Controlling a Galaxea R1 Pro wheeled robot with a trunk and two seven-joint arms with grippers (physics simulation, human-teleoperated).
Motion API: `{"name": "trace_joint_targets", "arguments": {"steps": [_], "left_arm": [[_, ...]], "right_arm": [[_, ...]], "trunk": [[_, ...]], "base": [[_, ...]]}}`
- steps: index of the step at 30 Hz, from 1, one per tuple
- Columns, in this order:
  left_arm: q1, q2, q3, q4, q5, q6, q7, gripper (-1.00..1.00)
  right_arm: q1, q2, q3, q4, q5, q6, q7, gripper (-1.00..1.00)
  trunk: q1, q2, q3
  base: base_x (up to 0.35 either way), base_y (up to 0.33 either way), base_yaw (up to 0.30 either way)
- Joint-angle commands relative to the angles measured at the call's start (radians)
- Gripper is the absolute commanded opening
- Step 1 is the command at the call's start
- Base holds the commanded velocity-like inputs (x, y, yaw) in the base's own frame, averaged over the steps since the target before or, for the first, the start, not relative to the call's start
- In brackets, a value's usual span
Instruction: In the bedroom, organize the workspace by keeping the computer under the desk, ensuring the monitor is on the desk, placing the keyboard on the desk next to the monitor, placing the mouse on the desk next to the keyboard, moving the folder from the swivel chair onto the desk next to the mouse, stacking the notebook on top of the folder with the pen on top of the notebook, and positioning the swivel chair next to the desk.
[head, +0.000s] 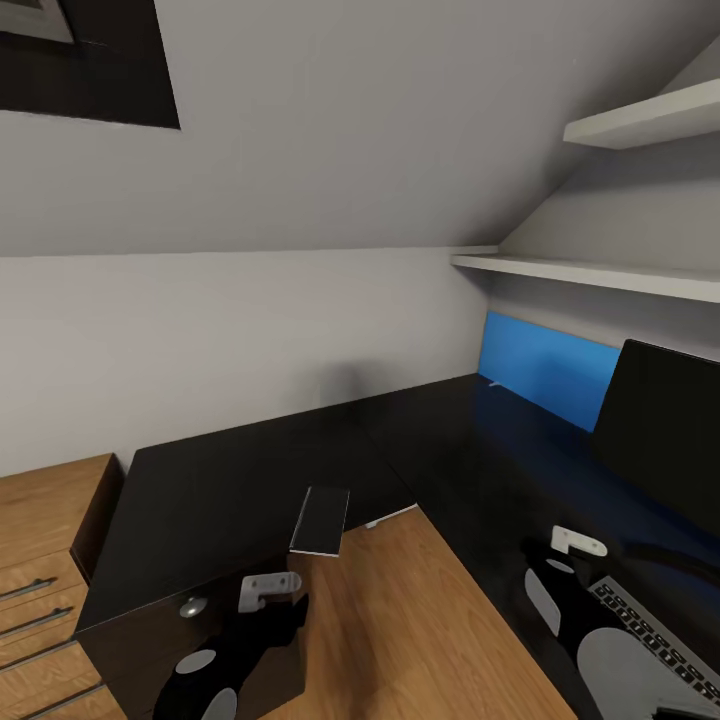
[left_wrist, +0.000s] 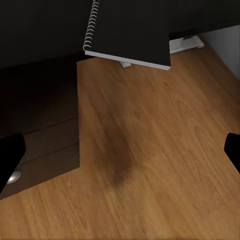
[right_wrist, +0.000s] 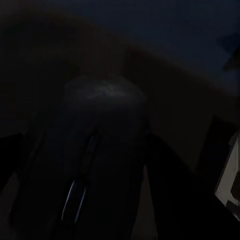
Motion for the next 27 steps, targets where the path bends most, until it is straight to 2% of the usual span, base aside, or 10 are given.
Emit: {"name": "trace_joint_targets", "arguments": {"steps": [1, 11, 22, 23, 27], "left_arm": [[-0.001, 0.001, -0.002, -0.002, 0.011, 0.002, 0.010, 1.00], [-0.001, -0.001, 0.000, -0.002, 0.012, 0.002, 0.011, 1.00], [-0.001, -0.001, 0.000, -0.002, 0.014, 0.003, 0.011, 1.00], [-0.001, -0.001, 0.001, -0.002, 0.014, 0.003, 0.011, 1.00], [-0.001, 0.000, 0.001, -0.002, 0.024, 0.003, 0.011, 1.00]], "right_arm": [[-0.001, -0.001, 0.001, 0.000, -0.010, 0.001, -0.003, -1.00], [-0.003, -0.004, 0.001, 0.002, -0.010, 0.004, -0.004, -1.00], [-0.003, -0.003, 0.000, 0.003, -0.010, 0.004, -0.006, -1.00], [-0.003, -0.003, 0.000, 0.003, -0.010, 0.004, -0.006, 1.00], [-0.003, -0.003, 0.000, 0.002, -0.010, 0.004, -0.006, 1.00]], "trunk": [[0.000, -0.001, -0.001], [0.035, -0.064, -0.029], [0.035, -0.064, -0.029], [0.035, -0.064, -0.029], [0.035, -0.064, -0.029]], "base": [[0.000, 0.000, 0.000], [0.000, 0.000, 0.000], [0.000, 0.000, 0.000], [0.000, 0.000, 0.000], [0.000, 0.000, 0.000]]}}
